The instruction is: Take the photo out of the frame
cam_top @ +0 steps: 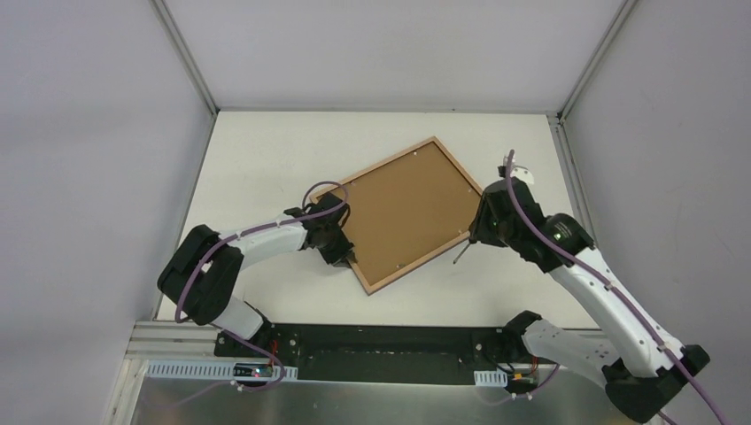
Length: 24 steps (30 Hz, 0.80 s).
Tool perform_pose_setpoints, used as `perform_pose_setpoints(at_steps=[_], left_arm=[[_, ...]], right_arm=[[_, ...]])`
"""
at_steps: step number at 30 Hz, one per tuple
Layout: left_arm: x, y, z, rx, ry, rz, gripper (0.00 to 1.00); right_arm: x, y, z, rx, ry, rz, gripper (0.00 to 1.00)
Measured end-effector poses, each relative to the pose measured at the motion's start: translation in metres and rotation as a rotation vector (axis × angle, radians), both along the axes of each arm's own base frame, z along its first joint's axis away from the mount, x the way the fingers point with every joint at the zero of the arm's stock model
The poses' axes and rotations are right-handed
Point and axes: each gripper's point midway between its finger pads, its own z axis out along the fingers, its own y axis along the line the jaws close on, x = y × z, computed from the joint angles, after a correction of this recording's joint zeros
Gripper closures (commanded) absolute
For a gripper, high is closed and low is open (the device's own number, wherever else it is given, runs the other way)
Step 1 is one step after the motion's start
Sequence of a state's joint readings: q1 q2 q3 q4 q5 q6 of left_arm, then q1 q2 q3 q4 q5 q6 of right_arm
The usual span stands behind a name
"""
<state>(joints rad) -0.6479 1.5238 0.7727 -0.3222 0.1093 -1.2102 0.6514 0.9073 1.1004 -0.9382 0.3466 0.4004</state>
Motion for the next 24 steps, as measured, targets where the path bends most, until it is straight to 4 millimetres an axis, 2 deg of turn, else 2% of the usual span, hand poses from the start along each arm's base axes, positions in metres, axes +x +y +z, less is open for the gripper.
perform_pose_setpoints(at_steps=[5, 8, 11, 15, 18, 24], left_arm=[[0.006, 0.048, 0.003, 0.115, -0.026, -0.069, 1.00], [0.005, 0.065, 0.004, 0.150, -0.020, -0.103, 1.00], [0.002, 0.072, 0.004, 0.164, -0.010, -0.126, 1.00], [-0.001, 0.072, 0.004, 0.158, 0.001, -0.141, 1.00], [-0.004, 0.070, 0.004, 0.142, 0.014, -0.137, 1.00], [-0.011, 0.071, 0.004, 0.124, 0.027, -0.095, 1.00]], right_arm=[[0.037, 0.003, -0.022, -0.026, 0.060, -0.046, 1.00], [0.063, 0.001, -0.033, -0.009, 0.074, -0.079, 1.00], [0.083, -0.008, -0.043, 0.012, 0.096, -0.139, 1.00], [0.103, -0.018, -0.062, 0.035, 0.158, -0.255, 1.00], [0.109, -0.016, -0.070, 0.051, 0.200, -0.328, 1.00], [0.116, -0.024, -0.069, 0.059, 0.229, -0.481, 1.00]])
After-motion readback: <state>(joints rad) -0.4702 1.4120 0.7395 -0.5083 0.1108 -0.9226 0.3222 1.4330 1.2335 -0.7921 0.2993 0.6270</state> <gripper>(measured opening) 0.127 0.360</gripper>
